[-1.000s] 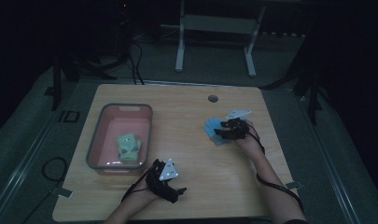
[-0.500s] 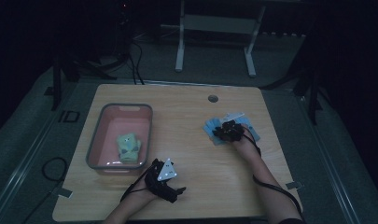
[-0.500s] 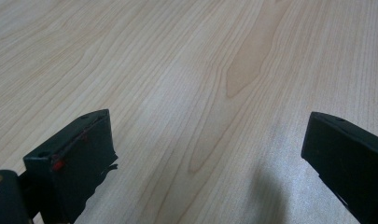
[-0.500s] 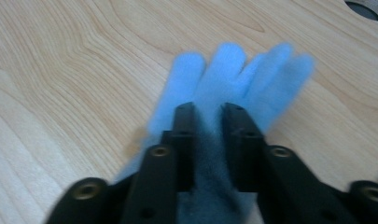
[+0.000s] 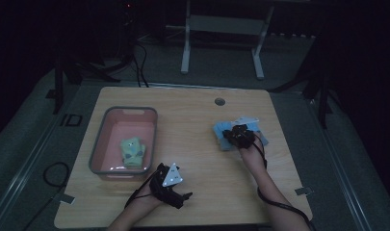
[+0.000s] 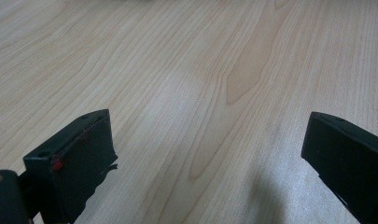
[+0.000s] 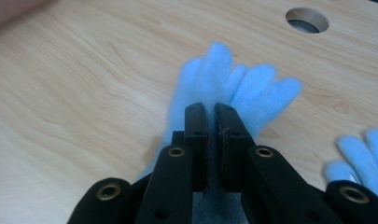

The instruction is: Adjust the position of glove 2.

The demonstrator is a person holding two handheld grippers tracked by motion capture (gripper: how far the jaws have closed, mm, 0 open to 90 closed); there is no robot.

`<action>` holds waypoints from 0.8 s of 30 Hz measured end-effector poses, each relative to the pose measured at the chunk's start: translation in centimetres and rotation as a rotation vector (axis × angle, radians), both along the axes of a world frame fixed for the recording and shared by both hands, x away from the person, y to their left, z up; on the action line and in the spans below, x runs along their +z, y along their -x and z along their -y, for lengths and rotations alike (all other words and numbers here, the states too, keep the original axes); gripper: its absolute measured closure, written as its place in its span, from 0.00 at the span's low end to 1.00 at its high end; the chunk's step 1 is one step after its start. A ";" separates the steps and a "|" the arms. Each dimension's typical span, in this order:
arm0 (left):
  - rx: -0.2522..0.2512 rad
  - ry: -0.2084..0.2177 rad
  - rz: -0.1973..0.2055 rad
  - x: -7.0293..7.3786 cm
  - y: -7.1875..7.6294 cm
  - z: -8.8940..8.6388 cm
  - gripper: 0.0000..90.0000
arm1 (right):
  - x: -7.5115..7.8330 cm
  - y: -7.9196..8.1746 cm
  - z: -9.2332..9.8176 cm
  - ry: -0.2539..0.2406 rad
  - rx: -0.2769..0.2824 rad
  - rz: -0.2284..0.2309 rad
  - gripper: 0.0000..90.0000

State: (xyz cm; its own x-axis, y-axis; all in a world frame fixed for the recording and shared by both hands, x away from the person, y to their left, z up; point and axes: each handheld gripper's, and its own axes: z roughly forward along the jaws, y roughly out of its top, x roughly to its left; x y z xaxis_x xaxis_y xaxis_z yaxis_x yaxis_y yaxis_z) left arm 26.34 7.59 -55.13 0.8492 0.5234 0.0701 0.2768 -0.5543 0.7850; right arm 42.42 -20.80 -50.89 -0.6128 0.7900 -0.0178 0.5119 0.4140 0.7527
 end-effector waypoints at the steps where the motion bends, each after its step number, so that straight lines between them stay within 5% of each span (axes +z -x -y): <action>1: -0.001 -0.001 0.000 0.0 0.0 0.0 0.03 | 0.5 0.5 0.1 -0.010 -0.009 0.002 0.94; 12: -0.004 0.004 0.010 0.2 0.0 0.1 0.03 | 2.7 6.6 -0.6 0.002 -0.069 0.021 0.94; 24: -0.011 0.005 0.009 0.2 0.1 0.2 0.03 | -0.5 9.5 -1.9 0.012 -0.064 -0.047 0.93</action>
